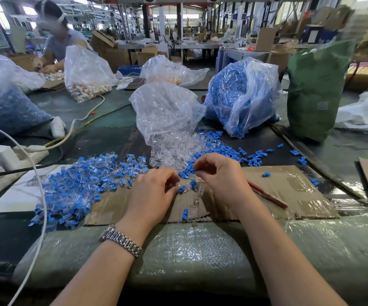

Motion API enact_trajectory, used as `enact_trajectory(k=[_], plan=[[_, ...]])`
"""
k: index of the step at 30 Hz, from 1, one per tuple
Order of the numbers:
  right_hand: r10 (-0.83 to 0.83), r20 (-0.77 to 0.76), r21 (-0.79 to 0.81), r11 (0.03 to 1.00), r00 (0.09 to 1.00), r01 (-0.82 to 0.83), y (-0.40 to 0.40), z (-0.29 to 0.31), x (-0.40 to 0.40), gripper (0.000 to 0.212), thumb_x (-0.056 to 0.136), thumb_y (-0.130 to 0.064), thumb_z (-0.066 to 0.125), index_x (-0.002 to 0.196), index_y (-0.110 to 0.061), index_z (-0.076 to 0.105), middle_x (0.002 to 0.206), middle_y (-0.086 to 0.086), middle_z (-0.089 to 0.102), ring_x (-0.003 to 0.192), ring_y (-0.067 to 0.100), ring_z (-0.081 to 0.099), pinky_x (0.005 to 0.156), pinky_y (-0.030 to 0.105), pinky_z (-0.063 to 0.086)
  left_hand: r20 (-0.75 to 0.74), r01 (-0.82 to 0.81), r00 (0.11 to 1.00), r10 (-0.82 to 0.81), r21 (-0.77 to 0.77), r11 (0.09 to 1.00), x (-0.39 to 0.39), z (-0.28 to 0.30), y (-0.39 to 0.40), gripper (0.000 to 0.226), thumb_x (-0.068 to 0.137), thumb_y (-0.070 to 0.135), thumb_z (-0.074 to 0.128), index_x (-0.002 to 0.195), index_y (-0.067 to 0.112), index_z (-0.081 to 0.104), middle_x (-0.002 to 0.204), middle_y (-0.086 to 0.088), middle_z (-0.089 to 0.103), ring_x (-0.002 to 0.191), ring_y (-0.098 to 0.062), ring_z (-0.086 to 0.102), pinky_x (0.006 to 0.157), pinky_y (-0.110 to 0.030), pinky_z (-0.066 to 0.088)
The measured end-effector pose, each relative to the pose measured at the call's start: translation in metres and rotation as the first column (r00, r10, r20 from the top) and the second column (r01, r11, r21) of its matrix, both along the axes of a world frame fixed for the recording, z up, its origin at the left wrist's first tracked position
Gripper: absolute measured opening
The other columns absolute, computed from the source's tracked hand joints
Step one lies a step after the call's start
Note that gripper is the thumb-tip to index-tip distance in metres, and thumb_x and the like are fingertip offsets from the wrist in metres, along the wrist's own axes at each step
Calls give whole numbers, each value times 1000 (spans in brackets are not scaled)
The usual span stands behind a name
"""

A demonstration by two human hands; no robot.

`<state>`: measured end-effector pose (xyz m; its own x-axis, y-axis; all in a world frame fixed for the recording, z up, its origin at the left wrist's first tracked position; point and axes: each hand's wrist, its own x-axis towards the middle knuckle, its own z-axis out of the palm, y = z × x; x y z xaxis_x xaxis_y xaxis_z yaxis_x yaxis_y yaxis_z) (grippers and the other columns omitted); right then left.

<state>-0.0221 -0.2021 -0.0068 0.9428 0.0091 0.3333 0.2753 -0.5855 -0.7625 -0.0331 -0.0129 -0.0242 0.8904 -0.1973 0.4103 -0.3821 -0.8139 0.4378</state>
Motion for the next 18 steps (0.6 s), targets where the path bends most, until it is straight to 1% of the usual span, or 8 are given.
enact_trajectory(k=[2,4,7,9,11,13,15,18], plan=[[26,-7,3,1000,1000,-26,0,2,-2,18,87,-11,76,93,-28,71,84,-14,70,81,-1,66,82,22,57,5,24,1000,-24,-18,1000,0,-1,0,21,93,25,71,112,30,66,99,19,59,95,-3,55,99,-30,45],[29,-9,5,1000,1000,-29,0,3,-3,17,89,-13,75,97,-27,70,86,-14,70,82,-1,66,81,19,56,-9,60,998,-60,24,998,1,-2,0,25,96,24,66,120,30,67,101,19,54,100,-3,50,94,-25,44],[26,-12,4,1000,1000,-26,0,4,-4,16,89,-14,75,99,-25,72,91,-14,70,85,-2,66,81,14,54,-37,82,996,-80,69,994,2,-2,0,18,97,27,63,114,30,70,99,17,52,100,-5,48,86,-21,39],[49,-23,53,997,999,-48,0,5,-4,14,87,-9,76,95,-21,75,90,-11,72,84,-1,68,81,12,53,-45,72,996,-71,21,997,1,0,0,14,96,29,65,110,28,71,99,15,57,96,-5,54,86,-23,45],[83,-20,109,991,996,-80,0,5,-5,15,87,-2,74,90,-17,77,86,-8,74,82,0,70,80,13,53,-55,39,997,-46,-117,992,-1,4,2,8,95,25,67,103,28,69,95,15,63,86,-1,60,81,-23,53],[106,7,154,982,994,-105,1,5,-7,17,87,1,73,89,-16,78,85,-7,75,83,2,71,82,15,54,-123,12,991,-58,-342,939,-3,8,5,11,95,18,68,97,29,67,85,12,68,76,0,65,68,-18,55],[119,60,167,978,991,-127,2,6,-9,17,87,-2,75,91,-18,76,86,-7,75,85,5,71,84,19,56,-214,2,965,-150,-566,824,-5,12,9,13,95,13,68,97,26,70,84,4,73,79,-4,69,67,-17,57],[147,148,129,978,978,-166,6,9,-11,19,86,-2,75,92,-19,72,86,-7,73,85,8,69,84,24,56,-305,-47,902,-304,-772,634,-7,16,12,13,95,10,67,102,19,74,89,-5,75,85,-22,72,72,-34,63]])
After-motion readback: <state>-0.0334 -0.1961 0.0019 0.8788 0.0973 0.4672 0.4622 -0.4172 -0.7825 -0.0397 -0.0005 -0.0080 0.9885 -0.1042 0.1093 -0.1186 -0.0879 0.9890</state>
